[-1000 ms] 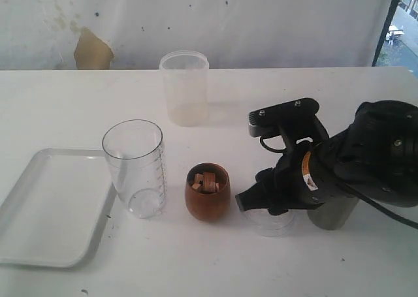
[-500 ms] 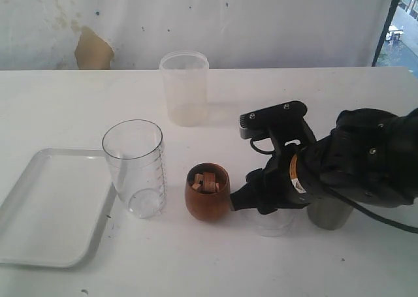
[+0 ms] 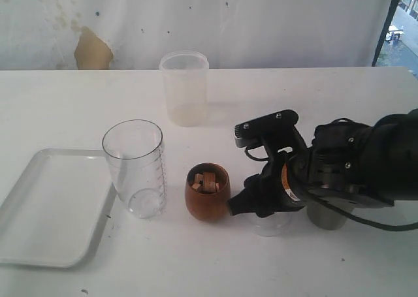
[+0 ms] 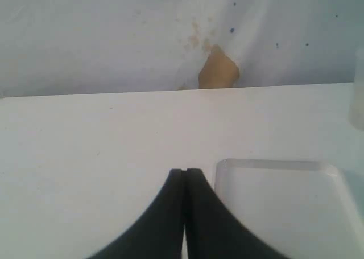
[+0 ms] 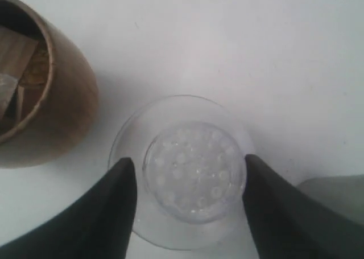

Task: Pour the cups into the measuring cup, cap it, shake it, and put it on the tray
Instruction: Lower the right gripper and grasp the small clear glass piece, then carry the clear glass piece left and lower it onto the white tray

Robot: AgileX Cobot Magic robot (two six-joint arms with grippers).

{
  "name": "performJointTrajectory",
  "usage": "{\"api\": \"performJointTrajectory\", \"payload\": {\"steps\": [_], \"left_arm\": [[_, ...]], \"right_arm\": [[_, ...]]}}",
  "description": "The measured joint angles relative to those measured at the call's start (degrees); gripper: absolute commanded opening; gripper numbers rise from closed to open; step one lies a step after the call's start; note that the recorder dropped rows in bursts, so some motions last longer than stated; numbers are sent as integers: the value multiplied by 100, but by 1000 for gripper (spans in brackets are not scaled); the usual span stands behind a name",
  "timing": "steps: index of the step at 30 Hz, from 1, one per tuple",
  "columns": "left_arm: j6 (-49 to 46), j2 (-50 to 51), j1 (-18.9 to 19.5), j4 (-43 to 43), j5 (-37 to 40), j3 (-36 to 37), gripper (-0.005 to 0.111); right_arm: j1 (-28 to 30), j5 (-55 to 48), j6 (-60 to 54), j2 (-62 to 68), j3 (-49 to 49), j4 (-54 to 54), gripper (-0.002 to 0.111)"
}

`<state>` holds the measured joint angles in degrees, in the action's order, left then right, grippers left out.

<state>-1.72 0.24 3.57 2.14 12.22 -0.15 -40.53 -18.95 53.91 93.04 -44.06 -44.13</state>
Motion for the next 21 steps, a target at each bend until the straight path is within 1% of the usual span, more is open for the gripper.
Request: {"api": "performJointTrajectory", "payload": {"steps": [7,8,15,21], "left_arm": [[0,0,0,0,0,0,0],[0,0,0,0,0,0,0],[0,0,0,0,0,0,0],[0,0,0,0,0,0,0]], "right_arm": [[0,80,11,10,-34,-159,1],[0,39,11,10,-47,-178,0],[0,-472,11,-140,-146,-309,0],[0,-353,11,-703,-307,-350,0]]}}
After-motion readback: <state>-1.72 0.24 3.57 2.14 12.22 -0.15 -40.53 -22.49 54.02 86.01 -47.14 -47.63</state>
